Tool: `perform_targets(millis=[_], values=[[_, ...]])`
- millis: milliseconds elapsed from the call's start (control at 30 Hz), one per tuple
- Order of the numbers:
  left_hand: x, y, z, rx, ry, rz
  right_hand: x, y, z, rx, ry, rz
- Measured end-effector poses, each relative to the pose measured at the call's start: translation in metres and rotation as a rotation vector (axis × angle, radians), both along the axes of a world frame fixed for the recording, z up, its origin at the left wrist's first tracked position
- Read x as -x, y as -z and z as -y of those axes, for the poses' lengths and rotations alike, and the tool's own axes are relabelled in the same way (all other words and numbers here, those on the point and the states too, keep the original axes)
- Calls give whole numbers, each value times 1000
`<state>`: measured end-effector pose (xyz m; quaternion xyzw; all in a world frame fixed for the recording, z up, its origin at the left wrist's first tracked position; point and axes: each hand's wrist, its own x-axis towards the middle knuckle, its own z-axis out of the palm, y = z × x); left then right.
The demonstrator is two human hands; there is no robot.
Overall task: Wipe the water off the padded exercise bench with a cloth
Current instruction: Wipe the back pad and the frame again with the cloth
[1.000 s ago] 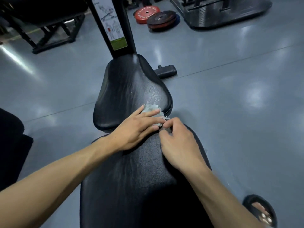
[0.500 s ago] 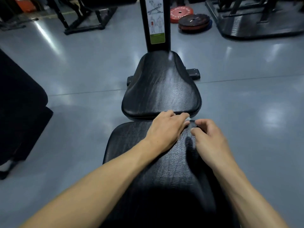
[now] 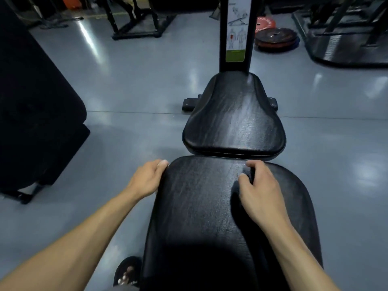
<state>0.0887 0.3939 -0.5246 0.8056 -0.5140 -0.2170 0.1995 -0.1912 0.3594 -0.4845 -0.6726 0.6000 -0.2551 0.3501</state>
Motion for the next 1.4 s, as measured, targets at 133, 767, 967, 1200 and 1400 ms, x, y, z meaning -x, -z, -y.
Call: perform_targets(millis=[133,767,967,1200,1400], values=[[13,-28,-20,298,-257,-395,-32,-5,-9,21,-39,170],[39,-35,11,292,-120,-957,-45,8,0,-513,-43,777],[4,-12,34,306,-365,-614,-59,-41,78,231,6,183],[2,18,36,80,-318,-552,-104,-5,107,557,-532,-430],[7,29,41,86,-321,-557,-109,18,112,591,-955,-596]])
